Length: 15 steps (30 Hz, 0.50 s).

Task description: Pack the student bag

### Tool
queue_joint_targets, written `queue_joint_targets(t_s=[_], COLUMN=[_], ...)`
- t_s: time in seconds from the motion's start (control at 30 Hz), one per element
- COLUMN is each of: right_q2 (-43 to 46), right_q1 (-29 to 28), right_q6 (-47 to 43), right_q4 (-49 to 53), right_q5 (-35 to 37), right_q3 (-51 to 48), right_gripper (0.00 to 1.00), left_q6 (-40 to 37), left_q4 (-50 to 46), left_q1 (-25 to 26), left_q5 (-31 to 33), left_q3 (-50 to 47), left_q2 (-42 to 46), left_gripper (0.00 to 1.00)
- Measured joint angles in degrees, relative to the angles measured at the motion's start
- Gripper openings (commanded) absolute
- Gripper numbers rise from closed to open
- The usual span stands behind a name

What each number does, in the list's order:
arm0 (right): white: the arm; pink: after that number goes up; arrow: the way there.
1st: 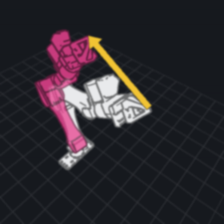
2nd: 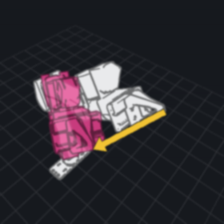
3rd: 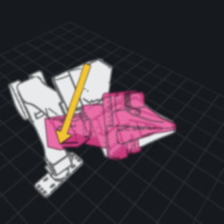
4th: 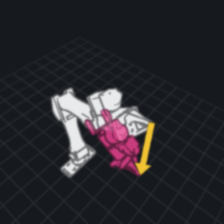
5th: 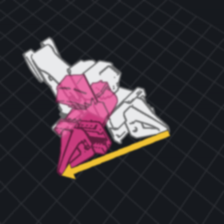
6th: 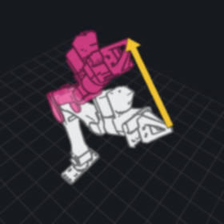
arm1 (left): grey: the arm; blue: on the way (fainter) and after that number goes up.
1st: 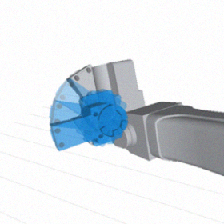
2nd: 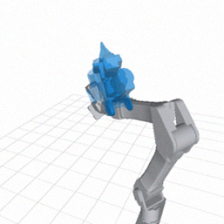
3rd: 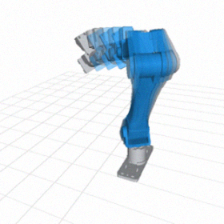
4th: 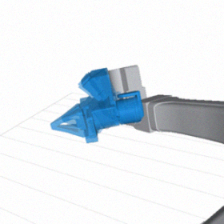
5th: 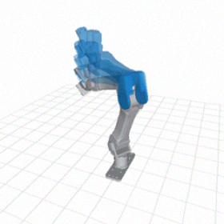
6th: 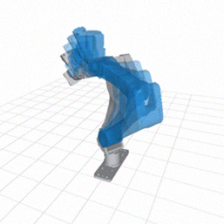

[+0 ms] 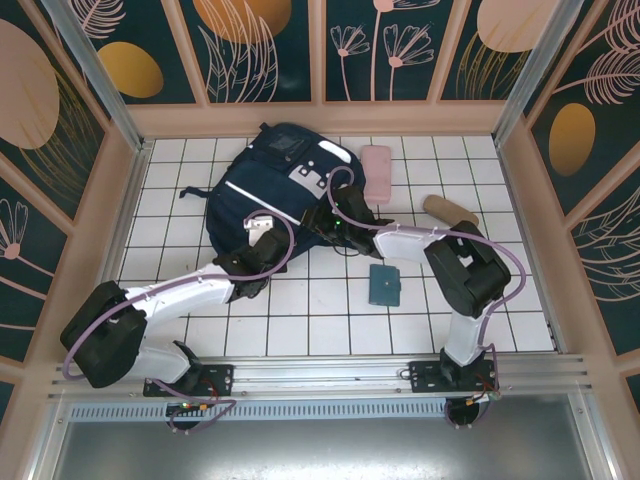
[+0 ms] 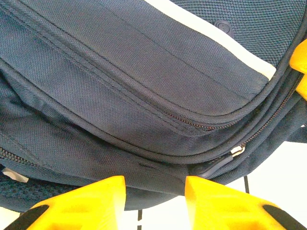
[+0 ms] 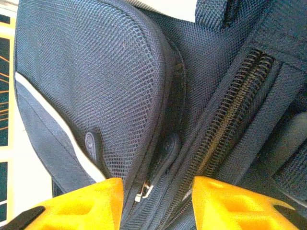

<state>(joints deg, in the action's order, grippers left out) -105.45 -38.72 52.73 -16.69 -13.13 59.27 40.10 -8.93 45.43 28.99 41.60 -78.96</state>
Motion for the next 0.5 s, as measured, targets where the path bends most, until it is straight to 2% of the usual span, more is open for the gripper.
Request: queue_joint_targets(t_s=[0.23,0.3,0.33,0.43,0.5], right_q2=[-3.7,-4.5,-4.9,-6.1,-7.3], right_q1=[-0.1,-0.1,-0.1,-0.2,-0.2], right_q6=[0.7,0.7,1.0,1.5,1.9], right_q4=[1.1,1.3,1.5,2.2,3.2], right_q5=[-1.1,-1.5,-1.5,-1.6,-1.8], right_q3=[4.3,5.2,5.7,7.4,9.1], right_gripper=[0.44,0.35,0.35,0.42,0.42], left_q6=[0.0,0.0,0.0,0.0,0.0], left_q4=[1.0,1.5,1.6,2.1,2.3], left_q1=[0.0,0.0,0.0,0.0,0.0], left_q5=[0.0,-0.2,-0.3,-0.4,-0.4], left_q3=[-0.8,-0.9,-0.9,-1.1,-1.1], left_q2=[0.8,0.8,0.8,0.8,0.8], left_gripper=[0.39,0.39,0.39,0.39,0.39])
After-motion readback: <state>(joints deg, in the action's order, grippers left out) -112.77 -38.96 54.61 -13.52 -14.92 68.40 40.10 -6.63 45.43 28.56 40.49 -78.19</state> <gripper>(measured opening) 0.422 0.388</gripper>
